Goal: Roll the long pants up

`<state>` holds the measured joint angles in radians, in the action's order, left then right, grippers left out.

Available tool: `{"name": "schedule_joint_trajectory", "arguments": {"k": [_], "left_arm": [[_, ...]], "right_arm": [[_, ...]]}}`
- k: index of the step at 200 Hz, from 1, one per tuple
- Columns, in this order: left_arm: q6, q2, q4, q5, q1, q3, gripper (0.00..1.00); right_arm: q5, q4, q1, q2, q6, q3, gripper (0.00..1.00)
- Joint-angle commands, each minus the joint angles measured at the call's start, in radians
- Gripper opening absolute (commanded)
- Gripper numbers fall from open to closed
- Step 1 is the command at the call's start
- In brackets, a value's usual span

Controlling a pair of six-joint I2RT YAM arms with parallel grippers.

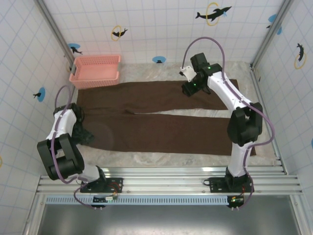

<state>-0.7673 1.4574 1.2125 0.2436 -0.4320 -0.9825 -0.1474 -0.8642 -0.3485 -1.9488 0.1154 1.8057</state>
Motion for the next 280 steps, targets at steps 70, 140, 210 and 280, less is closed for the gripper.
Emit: {"name": "schedule_joint_trajectory", "arguments": {"k": [70,140,210,280], "left_arm": [[0.337,-0.054,-0.217,0.145,-0.036,-0.011,0.89],[-0.086,0.013,-0.221,-0.132,-0.13,0.04,0.91],[-0.245,0.115,-0.324,-0.093,-0.145,0.071,0.88],[-0.296,0.233,-0.437,-0.046,-0.144,0.053,0.71]], "right_arm": [[-0.09,-0.006,0.025,-0.105,-0.064,0.187,0.62],[-0.16,0.026,0.072,-0.11,-0.095,0.197,0.6],[-0.161,0.034,0.083,-0.129,-0.103,0.231,0.59],[-0.161,0.019,0.085,-0.114,-0.093,0.223,0.59]]}}
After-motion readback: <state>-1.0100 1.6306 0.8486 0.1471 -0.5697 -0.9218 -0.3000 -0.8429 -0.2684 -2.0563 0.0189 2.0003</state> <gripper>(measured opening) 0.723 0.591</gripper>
